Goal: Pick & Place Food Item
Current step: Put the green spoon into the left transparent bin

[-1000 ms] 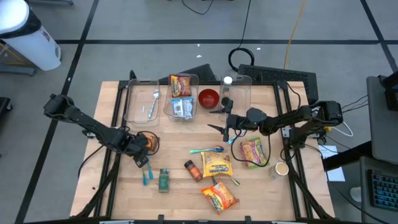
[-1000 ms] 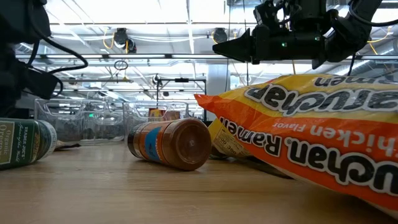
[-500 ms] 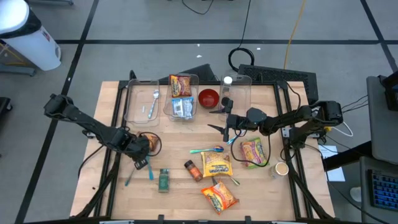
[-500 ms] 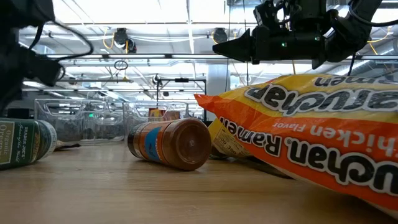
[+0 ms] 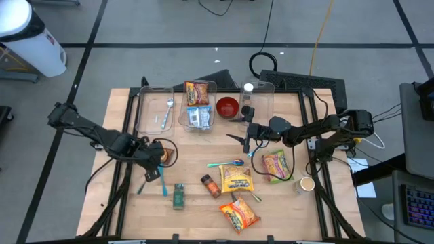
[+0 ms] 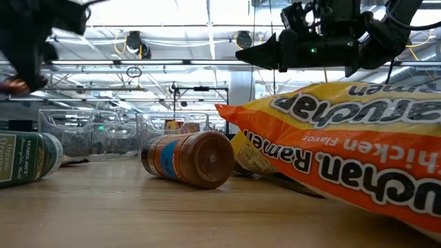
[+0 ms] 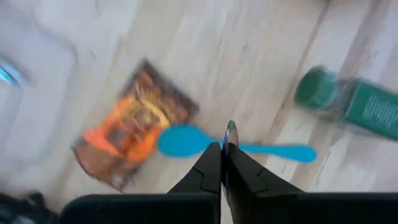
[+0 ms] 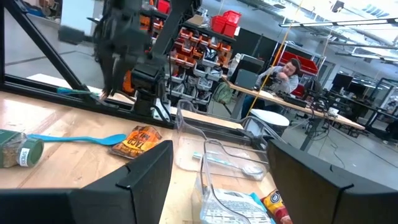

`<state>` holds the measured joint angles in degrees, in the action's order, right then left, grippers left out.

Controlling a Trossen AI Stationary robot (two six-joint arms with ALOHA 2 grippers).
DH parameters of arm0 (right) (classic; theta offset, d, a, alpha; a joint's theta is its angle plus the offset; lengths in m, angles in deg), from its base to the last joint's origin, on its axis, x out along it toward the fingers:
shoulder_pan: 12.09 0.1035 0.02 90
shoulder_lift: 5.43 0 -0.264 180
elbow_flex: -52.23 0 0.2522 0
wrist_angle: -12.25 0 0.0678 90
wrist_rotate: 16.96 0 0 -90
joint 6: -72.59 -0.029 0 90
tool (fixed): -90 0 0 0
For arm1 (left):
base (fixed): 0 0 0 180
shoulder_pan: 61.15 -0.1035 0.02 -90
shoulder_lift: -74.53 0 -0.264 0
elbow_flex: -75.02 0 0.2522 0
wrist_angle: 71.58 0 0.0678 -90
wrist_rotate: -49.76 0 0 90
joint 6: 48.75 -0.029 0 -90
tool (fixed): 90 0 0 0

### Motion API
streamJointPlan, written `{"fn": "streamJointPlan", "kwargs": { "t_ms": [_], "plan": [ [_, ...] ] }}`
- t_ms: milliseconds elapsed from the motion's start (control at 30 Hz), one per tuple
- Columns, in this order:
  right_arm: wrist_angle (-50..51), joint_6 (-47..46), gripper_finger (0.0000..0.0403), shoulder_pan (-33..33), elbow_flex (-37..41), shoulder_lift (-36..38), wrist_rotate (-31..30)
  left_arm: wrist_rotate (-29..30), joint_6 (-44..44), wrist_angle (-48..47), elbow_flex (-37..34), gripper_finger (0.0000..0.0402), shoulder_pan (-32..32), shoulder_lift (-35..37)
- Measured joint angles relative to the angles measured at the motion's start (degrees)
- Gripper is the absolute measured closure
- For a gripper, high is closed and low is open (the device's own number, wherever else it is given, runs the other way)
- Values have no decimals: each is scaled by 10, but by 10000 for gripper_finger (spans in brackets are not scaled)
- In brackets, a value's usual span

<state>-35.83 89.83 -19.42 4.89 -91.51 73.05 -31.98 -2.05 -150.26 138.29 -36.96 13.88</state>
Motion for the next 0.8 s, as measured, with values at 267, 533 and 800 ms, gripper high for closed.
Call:
{"fn": "streamJointPlan", "kwargs": {
  "t_ms": [267,533,800],
  "plan": [
    [0,0,152,0,0,0,0,130,-81,-104,92,397,-57,0],
    [-2,0,152,-5,0,0,0,232,-216,-117,163,397,-160,0],
    [-5,0,152,-6,0,0,0,280,-338,-89,199,397,-322,0]
  ]
}}
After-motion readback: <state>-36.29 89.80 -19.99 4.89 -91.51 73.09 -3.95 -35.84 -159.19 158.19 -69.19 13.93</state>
